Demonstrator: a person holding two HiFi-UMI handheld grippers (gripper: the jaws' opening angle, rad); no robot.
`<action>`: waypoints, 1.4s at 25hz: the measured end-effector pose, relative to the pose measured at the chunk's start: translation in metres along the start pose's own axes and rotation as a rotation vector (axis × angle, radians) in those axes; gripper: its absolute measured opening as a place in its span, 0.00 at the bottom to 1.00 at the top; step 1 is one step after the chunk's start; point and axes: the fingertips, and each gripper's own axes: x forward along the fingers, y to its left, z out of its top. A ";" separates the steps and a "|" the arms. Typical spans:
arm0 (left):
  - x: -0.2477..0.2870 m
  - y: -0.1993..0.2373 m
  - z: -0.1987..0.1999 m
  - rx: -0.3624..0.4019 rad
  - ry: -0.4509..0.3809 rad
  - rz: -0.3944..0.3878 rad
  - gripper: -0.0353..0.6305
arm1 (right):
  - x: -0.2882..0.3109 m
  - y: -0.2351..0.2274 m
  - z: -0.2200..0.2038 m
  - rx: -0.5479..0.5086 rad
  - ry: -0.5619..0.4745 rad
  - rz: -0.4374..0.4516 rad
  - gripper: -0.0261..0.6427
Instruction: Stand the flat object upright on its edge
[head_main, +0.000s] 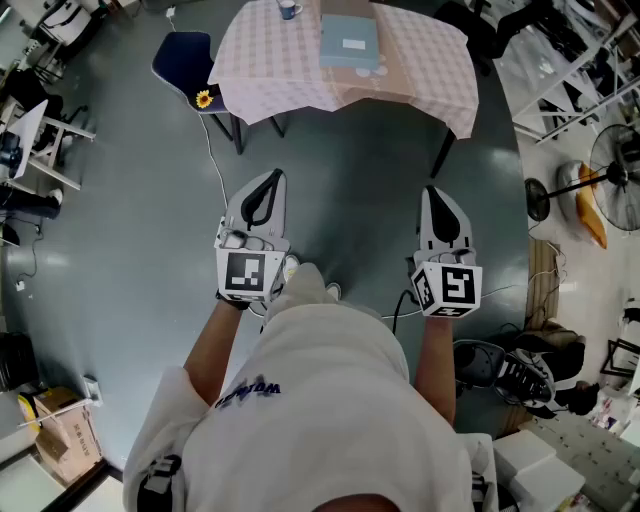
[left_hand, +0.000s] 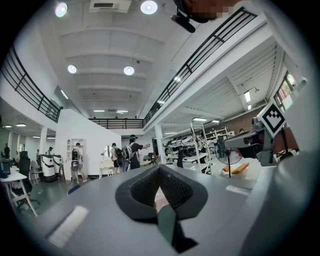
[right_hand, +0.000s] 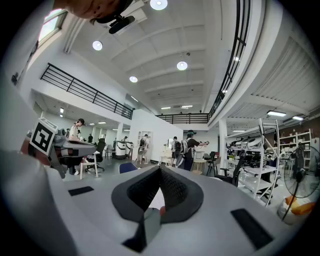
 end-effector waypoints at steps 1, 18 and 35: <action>0.001 0.000 -0.001 -0.005 0.001 0.000 0.06 | 0.000 -0.001 -0.001 0.005 0.000 -0.003 0.04; -0.001 -0.005 -0.014 -0.008 0.047 -0.012 0.06 | -0.006 -0.009 -0.005 0.034 -0.005 -0.028 0.04; -0.005 -0.005 -0.010 0.005 0.067 0.019 0.19 | -0.011 -0.017 -0.010 0.044 0.012 -0.006 0.19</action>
